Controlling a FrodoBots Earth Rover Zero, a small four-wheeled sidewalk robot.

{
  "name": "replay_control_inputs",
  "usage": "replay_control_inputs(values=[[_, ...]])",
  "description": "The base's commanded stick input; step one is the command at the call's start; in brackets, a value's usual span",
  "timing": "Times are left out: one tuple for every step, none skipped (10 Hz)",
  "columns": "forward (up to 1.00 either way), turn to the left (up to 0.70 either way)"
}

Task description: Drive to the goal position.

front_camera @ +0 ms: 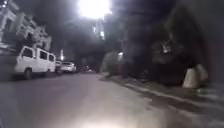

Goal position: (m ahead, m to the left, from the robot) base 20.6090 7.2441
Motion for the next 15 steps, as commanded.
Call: replay_control_inputs(values=[[0.5,0.0],[0.5,0.0],[0.5,0.0],[0.5,0.0],[0.5,0.0],[0.5,0.0],[0.5,0.0],[0.5,0.0],[0.5,0.0],[0.5,0.0],[0.5,0.0],[0.5,0.0],[0.5,0.0],[0.5,0.0],[0.5,0.0]])
